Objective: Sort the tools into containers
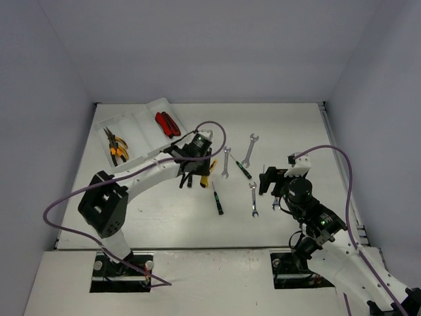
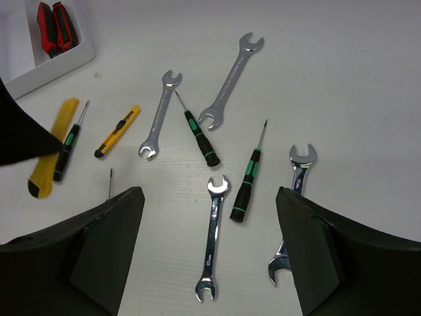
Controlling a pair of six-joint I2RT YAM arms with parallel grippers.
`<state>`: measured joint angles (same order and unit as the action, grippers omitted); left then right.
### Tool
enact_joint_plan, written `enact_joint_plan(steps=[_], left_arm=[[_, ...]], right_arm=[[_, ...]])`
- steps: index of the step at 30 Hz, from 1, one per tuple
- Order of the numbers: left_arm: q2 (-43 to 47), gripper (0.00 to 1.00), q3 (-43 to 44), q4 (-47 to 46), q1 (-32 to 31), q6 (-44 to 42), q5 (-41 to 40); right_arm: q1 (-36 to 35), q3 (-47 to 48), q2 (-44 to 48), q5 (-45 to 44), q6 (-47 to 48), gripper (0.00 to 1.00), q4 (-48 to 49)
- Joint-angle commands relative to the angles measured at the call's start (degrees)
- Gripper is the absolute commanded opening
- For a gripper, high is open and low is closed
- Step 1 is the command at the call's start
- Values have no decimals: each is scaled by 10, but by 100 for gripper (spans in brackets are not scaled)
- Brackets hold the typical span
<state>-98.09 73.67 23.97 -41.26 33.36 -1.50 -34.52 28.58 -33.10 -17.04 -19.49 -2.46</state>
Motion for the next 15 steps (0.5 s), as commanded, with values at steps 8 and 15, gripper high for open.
enact_joint_plan(steps=[8,15], left_arm=[[-81,0,210,-100,216,55,-37],[-257,2,381,-113,279,57,3]], right_arm=[[3,6,-16,-9,-4,79,28],[3,11,-48,-10,-5,79,28]])
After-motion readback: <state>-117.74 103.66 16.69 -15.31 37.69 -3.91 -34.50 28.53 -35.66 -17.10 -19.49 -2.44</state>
